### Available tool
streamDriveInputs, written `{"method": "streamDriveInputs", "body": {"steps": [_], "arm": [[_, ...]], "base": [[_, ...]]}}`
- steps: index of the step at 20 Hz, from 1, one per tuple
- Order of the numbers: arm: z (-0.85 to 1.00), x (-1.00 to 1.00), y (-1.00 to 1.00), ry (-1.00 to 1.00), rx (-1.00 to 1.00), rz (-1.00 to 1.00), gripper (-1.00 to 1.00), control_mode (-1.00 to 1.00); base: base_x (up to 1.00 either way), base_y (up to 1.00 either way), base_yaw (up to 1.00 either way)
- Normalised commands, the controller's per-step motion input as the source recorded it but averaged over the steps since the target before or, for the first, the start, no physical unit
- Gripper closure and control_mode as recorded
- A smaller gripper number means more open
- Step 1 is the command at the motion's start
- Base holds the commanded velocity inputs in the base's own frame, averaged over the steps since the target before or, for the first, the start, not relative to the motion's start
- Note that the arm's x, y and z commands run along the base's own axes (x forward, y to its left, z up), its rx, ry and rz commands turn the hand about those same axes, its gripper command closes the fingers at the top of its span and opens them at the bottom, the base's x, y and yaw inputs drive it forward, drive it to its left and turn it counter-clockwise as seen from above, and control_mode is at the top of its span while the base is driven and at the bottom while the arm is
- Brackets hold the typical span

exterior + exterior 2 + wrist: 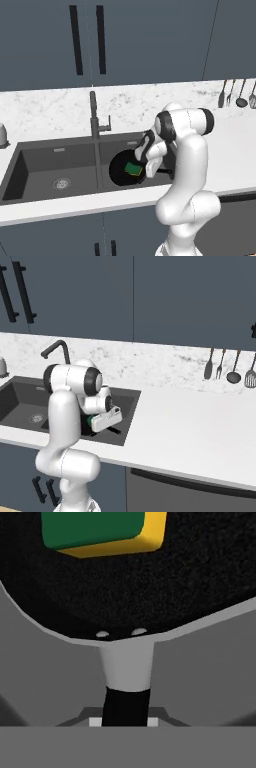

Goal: Pick the pan and sponge and place them into the sink. Then turn on the water.

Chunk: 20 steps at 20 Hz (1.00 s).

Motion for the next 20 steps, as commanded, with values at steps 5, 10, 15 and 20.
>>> {"method": "streamDriveInputs", "body": {"steps": [5,10,15,20], "arm": [[-0.40,0.00,0.25,0.04,-0.01,0.00,1.00,-1.00],[-0.31,0.00,0.31,0.05,-0.01,0.00,1.00,-1.00],[-0.14,0.00,0.34,0.06,0.00,0.00,-1.00,-1.00],[0.00,0.00,0.29,0.09,0.00,0.00,-1.00,-1.00]], "base": [[0.00,0.00,0.00],[0.00,0.00,0.00],[0.00,0.00,0.00],[0.00,0.00,0.00]]}}
